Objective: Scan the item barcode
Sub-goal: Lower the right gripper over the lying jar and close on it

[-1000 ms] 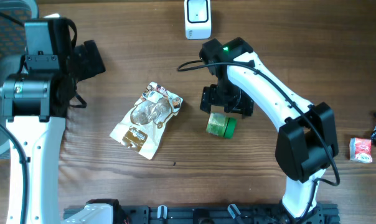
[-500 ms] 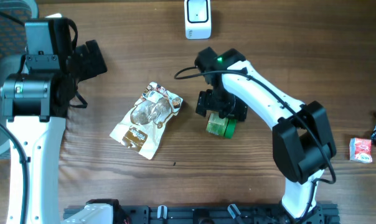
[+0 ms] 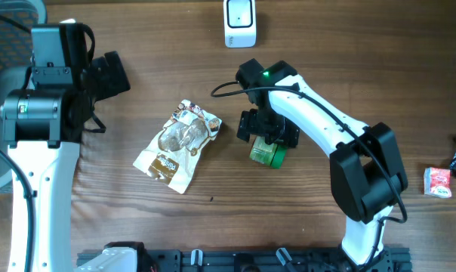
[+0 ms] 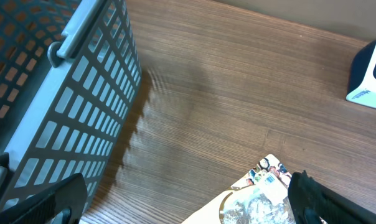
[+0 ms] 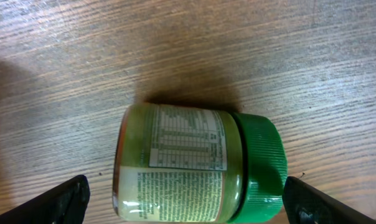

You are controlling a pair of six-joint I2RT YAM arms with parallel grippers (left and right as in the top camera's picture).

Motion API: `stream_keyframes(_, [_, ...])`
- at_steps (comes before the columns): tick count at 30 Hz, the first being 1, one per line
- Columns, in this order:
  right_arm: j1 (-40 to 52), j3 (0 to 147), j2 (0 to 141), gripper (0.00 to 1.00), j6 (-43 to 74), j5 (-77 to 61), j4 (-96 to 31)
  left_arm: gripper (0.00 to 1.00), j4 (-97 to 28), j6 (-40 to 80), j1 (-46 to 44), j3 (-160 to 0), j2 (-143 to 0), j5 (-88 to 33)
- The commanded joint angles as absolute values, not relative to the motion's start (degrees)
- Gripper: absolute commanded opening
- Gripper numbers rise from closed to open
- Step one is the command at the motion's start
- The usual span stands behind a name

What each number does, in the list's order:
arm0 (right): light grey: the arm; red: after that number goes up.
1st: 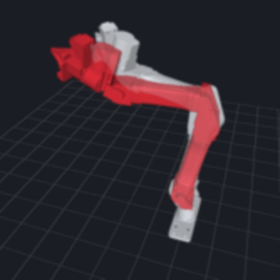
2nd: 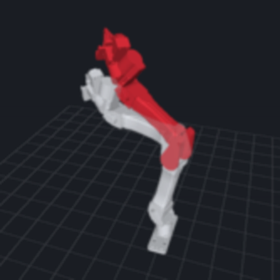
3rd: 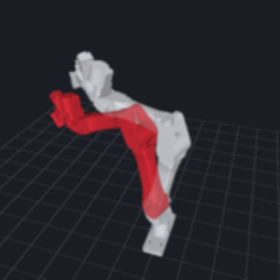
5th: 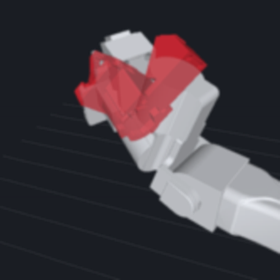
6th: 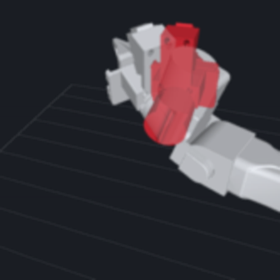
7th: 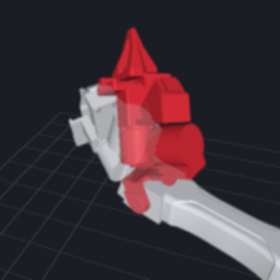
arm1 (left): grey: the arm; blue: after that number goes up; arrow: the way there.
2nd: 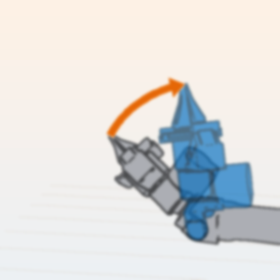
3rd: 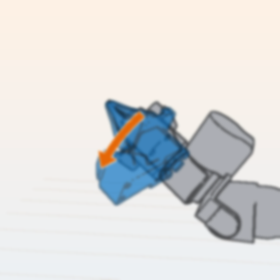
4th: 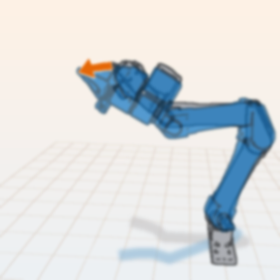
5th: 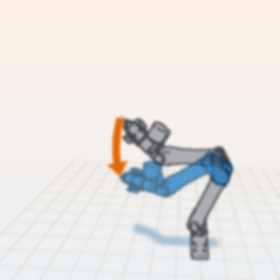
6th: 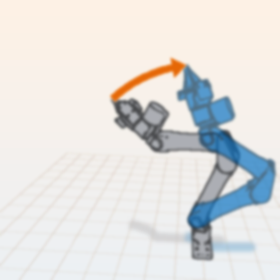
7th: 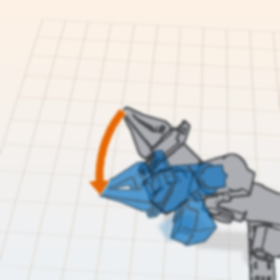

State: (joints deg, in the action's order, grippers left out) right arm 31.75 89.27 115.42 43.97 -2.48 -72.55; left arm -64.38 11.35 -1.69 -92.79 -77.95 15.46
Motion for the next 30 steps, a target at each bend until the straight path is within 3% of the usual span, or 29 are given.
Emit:
stream_keyframes(1, [31.81, 88.53, 115.15, 1.0, 47.4, -1.72, -74.24, 1.0, -64.75, 10.7, -1.32, -92.68, -77.03, 14.79])
stream_keyframes(10, [31.81, 88.53, 115.15, 1.0, 51.62, -1.19, -77.12, 1.0, -64.73, 10.68, -1.32, -92.68, -77.03, 14.79])
stream_keyframes(19, [31.81, 88.47, 115.15, 1.0, 46.37, -1.04, -73.23, 1.0, -64.73, 10.68, -1.32, -92.68, -77.03, 14.79])
stream_keyframes(30, [31.81, 88.38, 115.15, 1.0, 47.97, -0.21, -76.09, 1.0, -64.75, 10.68, -1.32, -92.68, -77.03, 14.79])
